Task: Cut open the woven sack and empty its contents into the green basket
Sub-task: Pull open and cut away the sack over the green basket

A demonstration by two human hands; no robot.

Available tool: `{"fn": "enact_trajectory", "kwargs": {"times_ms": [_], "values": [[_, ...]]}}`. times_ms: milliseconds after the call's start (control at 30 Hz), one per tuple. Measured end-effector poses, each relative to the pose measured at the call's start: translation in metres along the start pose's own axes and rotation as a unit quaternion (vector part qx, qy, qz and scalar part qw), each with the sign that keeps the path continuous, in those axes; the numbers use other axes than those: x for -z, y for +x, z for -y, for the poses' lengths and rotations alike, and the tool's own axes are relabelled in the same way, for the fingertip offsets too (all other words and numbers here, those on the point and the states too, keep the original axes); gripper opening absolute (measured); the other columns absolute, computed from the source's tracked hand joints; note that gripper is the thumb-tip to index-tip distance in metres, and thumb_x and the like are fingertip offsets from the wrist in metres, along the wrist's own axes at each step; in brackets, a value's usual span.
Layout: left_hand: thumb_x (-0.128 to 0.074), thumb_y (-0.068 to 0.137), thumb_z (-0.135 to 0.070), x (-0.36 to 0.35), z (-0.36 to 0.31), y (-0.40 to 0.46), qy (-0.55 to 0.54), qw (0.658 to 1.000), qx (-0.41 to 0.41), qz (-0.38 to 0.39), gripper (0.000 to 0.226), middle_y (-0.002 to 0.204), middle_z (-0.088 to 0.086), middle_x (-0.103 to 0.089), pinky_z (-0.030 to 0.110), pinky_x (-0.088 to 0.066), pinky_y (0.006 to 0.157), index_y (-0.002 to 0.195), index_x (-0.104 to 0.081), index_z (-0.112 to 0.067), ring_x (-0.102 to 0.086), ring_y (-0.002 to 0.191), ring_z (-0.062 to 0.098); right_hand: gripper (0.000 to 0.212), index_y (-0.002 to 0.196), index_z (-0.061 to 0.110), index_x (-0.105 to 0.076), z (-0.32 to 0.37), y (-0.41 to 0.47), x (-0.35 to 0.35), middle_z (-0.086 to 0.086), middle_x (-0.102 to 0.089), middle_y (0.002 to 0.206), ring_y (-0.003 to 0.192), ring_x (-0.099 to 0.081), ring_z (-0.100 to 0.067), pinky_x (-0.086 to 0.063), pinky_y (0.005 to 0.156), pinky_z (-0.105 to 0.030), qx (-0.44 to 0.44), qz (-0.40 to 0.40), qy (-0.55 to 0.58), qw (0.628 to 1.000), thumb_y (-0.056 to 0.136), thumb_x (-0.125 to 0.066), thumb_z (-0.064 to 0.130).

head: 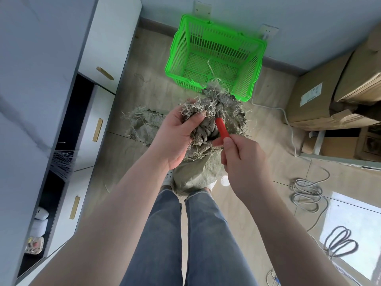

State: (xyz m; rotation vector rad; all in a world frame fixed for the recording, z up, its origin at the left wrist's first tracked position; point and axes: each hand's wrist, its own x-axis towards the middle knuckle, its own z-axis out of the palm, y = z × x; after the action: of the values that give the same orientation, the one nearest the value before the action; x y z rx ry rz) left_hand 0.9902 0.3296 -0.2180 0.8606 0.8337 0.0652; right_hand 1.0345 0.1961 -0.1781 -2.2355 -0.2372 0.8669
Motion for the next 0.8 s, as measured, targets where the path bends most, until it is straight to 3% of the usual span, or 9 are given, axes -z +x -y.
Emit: {"fn": "enact_trajectory", "kwargs": {"times_ms": [133,200,300,400,533,633,733,800], "values": [[-0.051,0.096,-0.004,-0.001,0.000,-0.001,0.010,1.000,-0.003,0.010,0.013,0.064,-0.003,-0.066,0.029,-0.049,0.068,0.088,-0.057,-0.012,-0.061,0.063,0.012,0.030,0.087,0.022,-0.067,0.001,-0.002,-0.001,0.006,-0.049,0.056,0.049,-0.043,-0.017,-0.037,0.051,-0.033,0.014,-0.017,-0.004,1.000,0.102,-0.041,0.019],[-0.049,0.097,-0.004,-0.002,0.000,-0.002,0.021,1.000,-0.003,0.017,0.015,0.064,-0.003,-0.068,0.024,-0.052,0.066,0.086,-0.057,-0.010,-0.063,0.063,0.011,0.029,0.090,0.017,-0.068,0.002,-0.002,-0.001,0.011,-0.047,0.056,0.049,-0.042,-0.012,-0.033,0.050,-0.028,0.027,-0.032,-0.012,0.999,0.102,-0.042,0.019],[-0.049,0.099,-0.010,-0.005,0.002,-0.002,0.050,0.998,-0.006,0.032,0.014,0.074,0.005,-0.070,0.030,-0.054,0.075,0.092,-0.060,-0.005,-0.065,0.076,0.020,0.028,0.094,0.014,-0.069,0.004,0.000,-0.001,0.015,-0.046,0.058,0.053,-0.043,-0.005,-0.031,0.050,-0.019,0.040,-0.046,-0.019,0.998,0.102,-0.042,0.019],[-0.047,0.100,-0.013,-0.012,0.004,-0.002,0.040,0.999,0.003,0.036,0.019,0.069,0.003,-0.069,0.028,-0.054,0.071,0.089,-0.060,-0.005,-0.065,0.069,0.016,0.027,0.093,0.014,-0.068,0.006,0.004,-0.001,0.016,-0.045,0.058,0.055,-0.043,-0.002,-0.030,0.052,-0.014,0.045,-0.051,-0.016,0.998,0.101,-0.043,0.018],[-0.049,0.099,-0.013,-0.016,0.009,0.004,0.072,0.997,-0.019,-0.015,0.019,0.081,0.010,-0.066,0.029,-0.053,0.074,0.100,-0.059,0.003,-0.062,0.079,0.020,0.027,0.085,0.021,-0.064,0.007,0.008,0.004,0.015,-0.046,0.058,0.055,-0.043,-0.005,-0.031,0.054,-0.025,0.048,-0.042,-0.013,0.998,0.102,-0.043,0.018],[-0.051,0.098,-0.011,-0.014,0.014,0.008,0.117,0.989,-0.055,-0.066,0.022,0.095,0.020,-0.066,0.023,-0.054,0.067,0.111,-0.057,0.007,-0.063,0.085,0.021,0.029,0.083,0.022,-0.062,0.002,0.006,0.007,0.007,-0.048,0.056,0.051,-0.044,-0.014,-0.033,0.052,-0.030,0.034,-0.042,-0.005,0.999,0.102,-0.041,0.018],[-0.051,0.098,-0.006,-0.020,0.017,0.003,0.156,0.984,-0.070,-0.048,0.019,0.089,0.013,-0.065,0.020,-0.052,0.061,0.110,-0.056,0.008,-0.064,0.075,0.006,0.029,0.081,0.021,-0.061,0.002,0.012,0.010,0.006,-0.047,0.056,0.052,-0.044,-0.016,-0.031,0.051,-0.029,0.029,-0.055,-0.015,0.998,0.102,-0.041,0.017],[-0.054,0.096,-0.008,-0.022,0.021,0.002,0.195,0.976,-0.086,-0.037,0.016,0.091,0.009,-0.066,0.021,-0.050,0.066,0.109,-0.057,0.001,-0.064,0.078,0.006,0.029,0.081,0.020,-0.061,0.004,0.020,0.010,0.006,-0.047,0.056,0.053,-0.044,-0.015,-0.029,0.050,-0.028,0.030,-0.054,-0.028,0.998,0.101,-0.041,0.017]]}}
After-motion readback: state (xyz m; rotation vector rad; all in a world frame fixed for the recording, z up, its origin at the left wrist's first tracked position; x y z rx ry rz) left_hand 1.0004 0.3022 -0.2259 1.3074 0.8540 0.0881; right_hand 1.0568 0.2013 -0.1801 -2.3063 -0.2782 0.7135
